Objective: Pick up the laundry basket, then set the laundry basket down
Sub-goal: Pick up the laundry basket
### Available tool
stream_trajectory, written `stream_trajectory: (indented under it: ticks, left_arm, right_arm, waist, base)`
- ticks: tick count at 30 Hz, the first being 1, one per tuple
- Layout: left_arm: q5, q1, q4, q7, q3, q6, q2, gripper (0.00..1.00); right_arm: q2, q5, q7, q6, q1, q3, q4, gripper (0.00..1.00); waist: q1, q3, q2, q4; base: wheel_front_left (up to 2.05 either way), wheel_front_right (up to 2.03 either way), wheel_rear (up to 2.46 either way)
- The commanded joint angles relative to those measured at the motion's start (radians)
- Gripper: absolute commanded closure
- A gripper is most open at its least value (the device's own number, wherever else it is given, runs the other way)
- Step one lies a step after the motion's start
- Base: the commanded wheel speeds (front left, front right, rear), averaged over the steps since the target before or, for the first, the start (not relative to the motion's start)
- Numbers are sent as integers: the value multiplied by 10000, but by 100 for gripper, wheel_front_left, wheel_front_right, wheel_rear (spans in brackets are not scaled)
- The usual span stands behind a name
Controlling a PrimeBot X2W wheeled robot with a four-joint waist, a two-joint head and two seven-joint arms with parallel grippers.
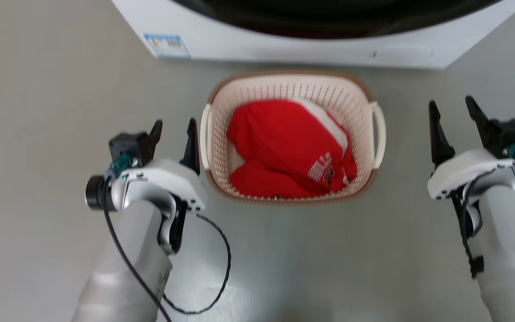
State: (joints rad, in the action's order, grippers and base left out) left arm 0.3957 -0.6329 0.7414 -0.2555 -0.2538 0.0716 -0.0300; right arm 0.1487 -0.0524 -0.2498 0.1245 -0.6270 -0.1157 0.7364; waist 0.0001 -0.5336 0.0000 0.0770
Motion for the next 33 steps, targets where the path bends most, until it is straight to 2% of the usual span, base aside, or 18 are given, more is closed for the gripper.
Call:
stream_trajectory:
  ticks: [1,10,20,33]
  left_arm:
    - [126,-276,-73,-63,178,136,-202,0]
    - [440,-1607,691,-63,-523,410,-202,0]
    - [704,-2465,923,-63,-1027,631,-202,0]
    - [759,-3235,1441,-63,-1526,650,-202,0]
  right_arm:
    - [14,-41,-120,62,-158,265,-44,0]
    - [-88,155,-120,62,-1499,487,1000,0]
    - [-62,386,-120,62,-2004,774,1230,0]
    - [-74,480,-120,62,-2433,1115,1398,0]
  waist:
    - [0,-634,0,114]
    - [0,-2059,0,171]
    - [-1,-3108,0,242]
    - [-1,-3947,0,214]
  base:
    - [0,0,0]
    - [0,0,0]
    - [0,0,0]
    - [0,0,0]
